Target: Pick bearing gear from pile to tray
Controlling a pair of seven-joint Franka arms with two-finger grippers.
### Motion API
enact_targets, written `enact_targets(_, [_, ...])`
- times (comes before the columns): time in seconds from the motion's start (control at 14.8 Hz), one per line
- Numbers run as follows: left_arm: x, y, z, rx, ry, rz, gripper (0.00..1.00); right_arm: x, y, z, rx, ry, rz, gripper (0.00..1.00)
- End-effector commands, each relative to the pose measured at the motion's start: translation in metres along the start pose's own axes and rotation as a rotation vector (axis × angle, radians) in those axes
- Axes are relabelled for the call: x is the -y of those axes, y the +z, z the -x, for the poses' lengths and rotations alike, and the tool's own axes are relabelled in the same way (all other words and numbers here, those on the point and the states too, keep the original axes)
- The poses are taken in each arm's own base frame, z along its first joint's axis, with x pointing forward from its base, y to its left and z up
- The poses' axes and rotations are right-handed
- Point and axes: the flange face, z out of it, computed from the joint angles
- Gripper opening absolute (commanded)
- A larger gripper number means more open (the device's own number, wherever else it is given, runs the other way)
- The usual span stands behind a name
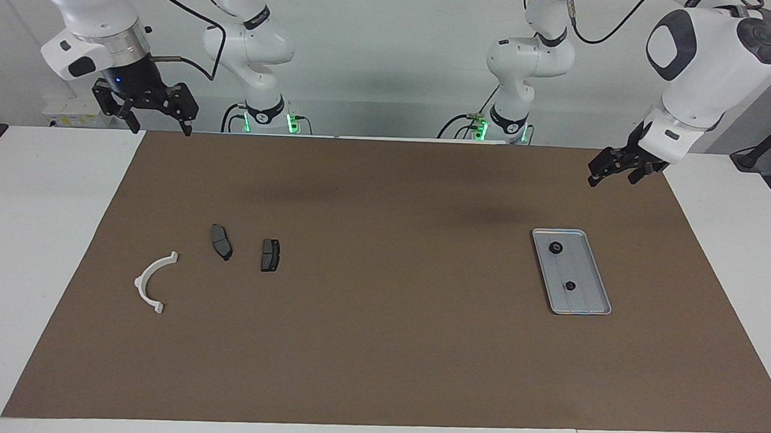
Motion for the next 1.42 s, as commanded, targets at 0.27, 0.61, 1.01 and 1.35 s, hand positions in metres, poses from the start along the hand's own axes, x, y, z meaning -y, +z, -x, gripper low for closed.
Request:
enact_targets(0.27, [0.002,-0.012,0.003,-0.041,0.008,-0.009,1.00,-0.004,-0.001,0.001,-0.012,0.012,-0.009,1.00])
enact_targets(0.61, [0.003,-0.013,0.003,-0.044,0.008,-0.009,1.00,-0.004,-0.001,0.001,-0.012,0.015,-0.013,1.00])
enact_targets(1.01, [0.000,-0.021,0.005,-0.049,0.012,-0.011,1.00,-0.003,-0.001,0.001,-0.014,0.015,-0.018,1.00])
enact_targets(1.35, [0.000,-0.026,0.005,-0.056,0.012,-0.012,1.00,-0.004,-0.001,0.001,-0.013,0.016,-0.018,1.00])
